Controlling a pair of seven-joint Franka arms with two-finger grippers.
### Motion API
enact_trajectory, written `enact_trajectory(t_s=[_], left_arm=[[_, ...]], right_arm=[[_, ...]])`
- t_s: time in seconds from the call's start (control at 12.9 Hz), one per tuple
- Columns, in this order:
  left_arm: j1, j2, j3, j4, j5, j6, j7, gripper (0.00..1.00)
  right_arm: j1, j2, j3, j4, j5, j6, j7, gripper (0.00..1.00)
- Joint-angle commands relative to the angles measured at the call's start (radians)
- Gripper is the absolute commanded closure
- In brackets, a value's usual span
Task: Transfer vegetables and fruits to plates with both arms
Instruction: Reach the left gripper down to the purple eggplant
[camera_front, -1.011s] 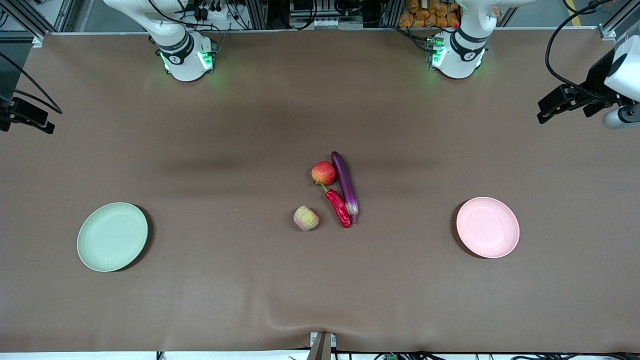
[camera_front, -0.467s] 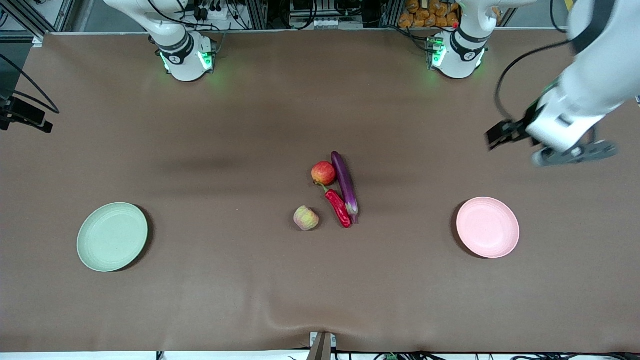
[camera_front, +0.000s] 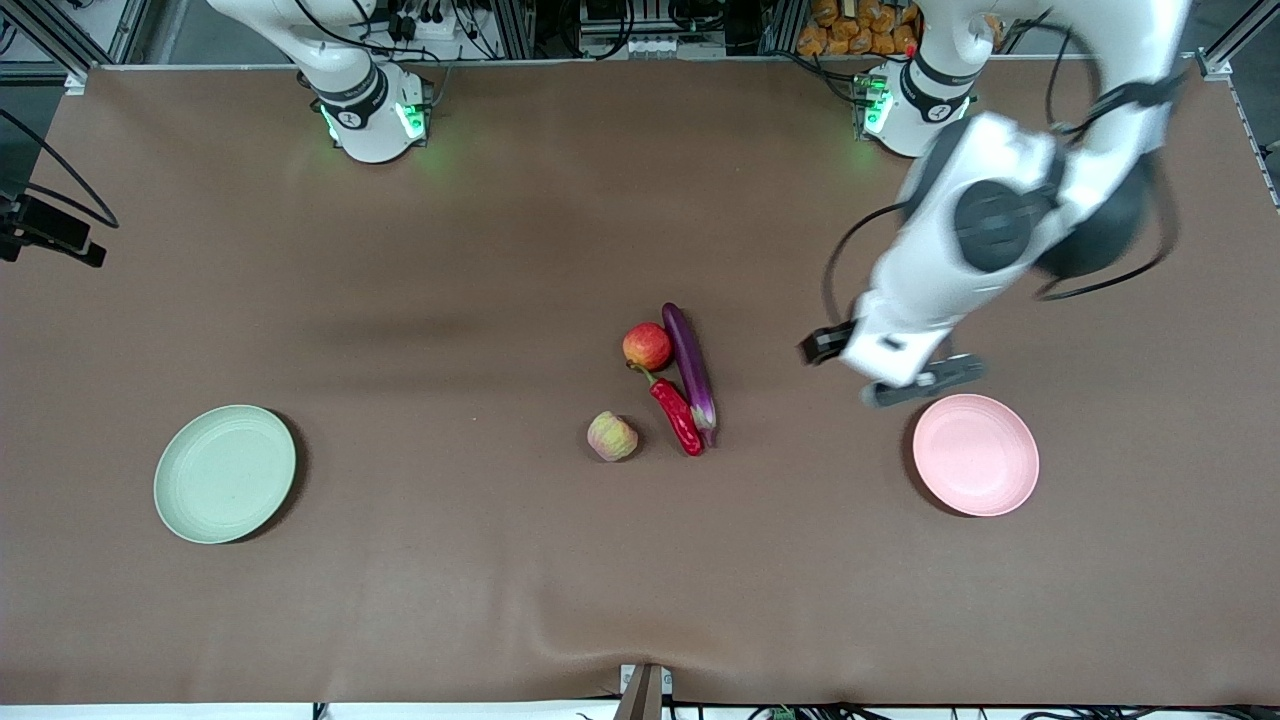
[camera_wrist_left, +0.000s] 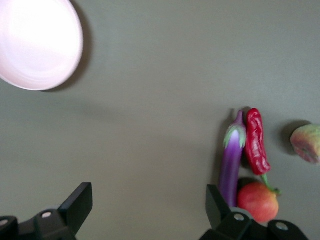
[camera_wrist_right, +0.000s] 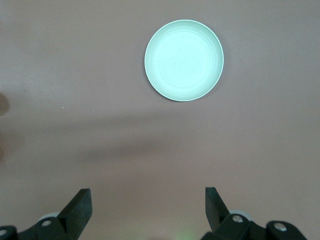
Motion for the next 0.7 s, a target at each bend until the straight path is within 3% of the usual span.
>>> enact_trajectory(t_s=[0.0, 0.23, 0.39, 0.47, 0.62], left_arm=[[-0.084, 0.103, 0.000, 0.024, 0.080, 0.102, -0.150, 0.00], [-0.171, 0.192, 0.006, 0.026, 0.110, 0.196, -0.294, 0.00], [-0.178, 0.235, 0.003, 0.026, 0.127, 0.233, -0.322, 0.00], [-0.178, 0.260, 0.003, 0.024, 0.123, 0.256, -0.324, 0.08], [-0.191, 0.298, 0.003, 0.026, 0.118, 0.285, -0.324, 0.09]], right_arm=[[-0.014, 0.009, 0.007, 0.023, 0.015, -0.016, 0.004, 0.00], [-0.012, 0.011, 0.009, 0.026, 0.017, -0.014, 0.005, 0.00], [-0.011, 0.009, 0.009, 0.024, 0.017, -0.019, 0.002, 0.00], [-0.009, 0.011, 0.009, 0.026, 0.017, -0.018, 0.000, 0.00], [-0.006, 0.011, 0.010, 0.027, 0.029, -0.017, 0.000, 0.00]])
